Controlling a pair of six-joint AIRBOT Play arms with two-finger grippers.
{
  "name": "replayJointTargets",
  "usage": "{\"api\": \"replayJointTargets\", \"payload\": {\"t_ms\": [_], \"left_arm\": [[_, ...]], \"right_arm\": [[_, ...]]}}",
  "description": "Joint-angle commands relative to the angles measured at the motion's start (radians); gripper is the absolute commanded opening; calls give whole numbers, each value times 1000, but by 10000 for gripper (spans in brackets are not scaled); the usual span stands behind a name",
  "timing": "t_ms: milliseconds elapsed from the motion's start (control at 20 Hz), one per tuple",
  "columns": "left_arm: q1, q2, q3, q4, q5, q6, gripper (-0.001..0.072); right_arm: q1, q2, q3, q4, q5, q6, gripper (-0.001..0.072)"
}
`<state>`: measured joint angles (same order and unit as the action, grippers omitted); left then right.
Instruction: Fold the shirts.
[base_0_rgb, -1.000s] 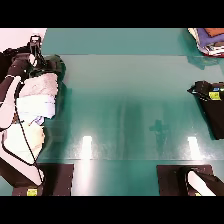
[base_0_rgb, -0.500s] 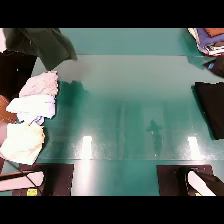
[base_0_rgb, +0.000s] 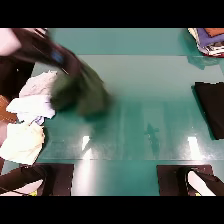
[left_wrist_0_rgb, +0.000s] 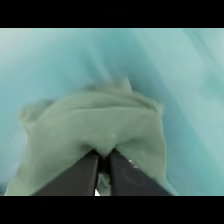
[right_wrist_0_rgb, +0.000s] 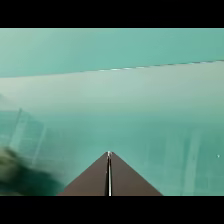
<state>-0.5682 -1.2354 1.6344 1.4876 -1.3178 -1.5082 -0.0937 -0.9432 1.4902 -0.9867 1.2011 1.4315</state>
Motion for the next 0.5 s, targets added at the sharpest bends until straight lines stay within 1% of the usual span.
{"api": "replayJointTargets", "payload": {"t_ms": [0,50,150,250,300,400,450], "left_arm": [[-201,-23,-221,-135,138,-10,547],[-211,-27,-239,-125,163,-4,545],[-179,-25,-209,-32,115,-3,543],[-85,-13,-169,90,42,-5,543],[-17,-6,-169,111,37,-7,543],[160,-6,-190,64,49,-22,543],[244,-7,-218,-4,68,-21,543]], "right_arm": [[0,4,14,0,48,0,15],[0,4,14,0,56,0,15],[0,3,14,0,68,0,15],[0,4,14,0,68,0,15],[0,4,14,1,68,0,15],[0,4,14,1,68,0,15],[0,4,14,0,68,0,15]]}}
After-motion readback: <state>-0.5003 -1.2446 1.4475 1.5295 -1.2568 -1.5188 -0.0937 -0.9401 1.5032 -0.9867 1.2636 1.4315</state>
